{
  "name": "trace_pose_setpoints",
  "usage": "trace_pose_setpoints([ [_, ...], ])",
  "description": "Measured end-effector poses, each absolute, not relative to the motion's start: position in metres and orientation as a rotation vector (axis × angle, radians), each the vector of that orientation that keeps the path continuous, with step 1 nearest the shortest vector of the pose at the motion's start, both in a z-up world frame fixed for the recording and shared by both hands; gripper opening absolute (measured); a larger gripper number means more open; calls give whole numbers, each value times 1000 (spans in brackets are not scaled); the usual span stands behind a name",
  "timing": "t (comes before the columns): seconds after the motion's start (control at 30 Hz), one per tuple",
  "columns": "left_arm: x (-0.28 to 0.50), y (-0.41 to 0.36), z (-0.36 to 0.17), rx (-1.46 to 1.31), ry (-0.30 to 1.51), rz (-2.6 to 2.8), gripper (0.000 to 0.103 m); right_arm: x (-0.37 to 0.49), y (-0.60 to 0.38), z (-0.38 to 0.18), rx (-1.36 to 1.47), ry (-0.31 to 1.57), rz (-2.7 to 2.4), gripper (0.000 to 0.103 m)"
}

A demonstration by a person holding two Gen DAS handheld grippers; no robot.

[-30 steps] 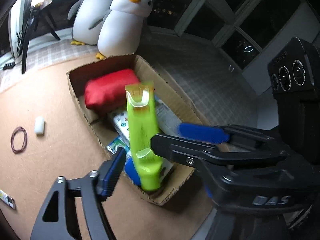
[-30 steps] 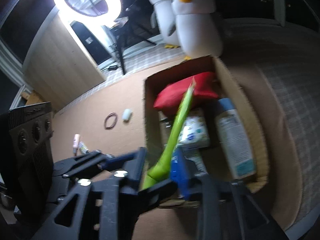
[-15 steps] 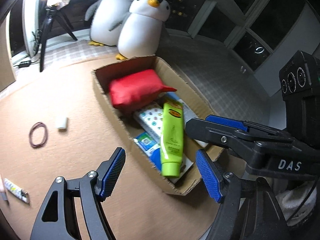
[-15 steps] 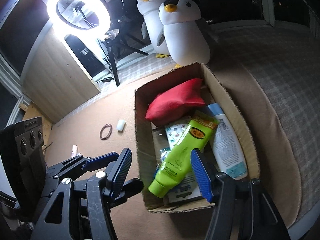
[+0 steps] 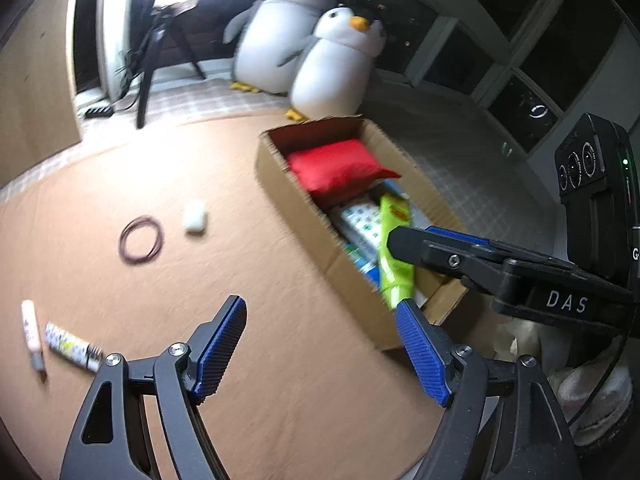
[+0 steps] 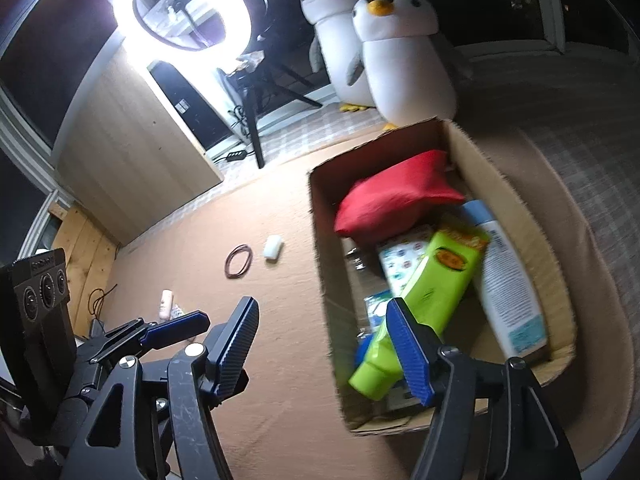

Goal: Organize objects
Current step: 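Open the right gripper to drop the green tube into the box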

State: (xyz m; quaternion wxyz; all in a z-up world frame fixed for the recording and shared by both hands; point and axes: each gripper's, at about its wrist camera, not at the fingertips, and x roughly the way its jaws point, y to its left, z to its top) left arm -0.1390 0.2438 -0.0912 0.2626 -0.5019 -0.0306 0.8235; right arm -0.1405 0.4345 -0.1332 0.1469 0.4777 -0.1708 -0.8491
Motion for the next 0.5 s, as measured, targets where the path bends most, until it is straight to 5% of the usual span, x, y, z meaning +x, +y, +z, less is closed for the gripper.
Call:
trace_pose_setpoints([
  [0.5,-108,107,-123,-1501,-201,2359,80,-133,355,-150,1362,-447,-2345,63],
])
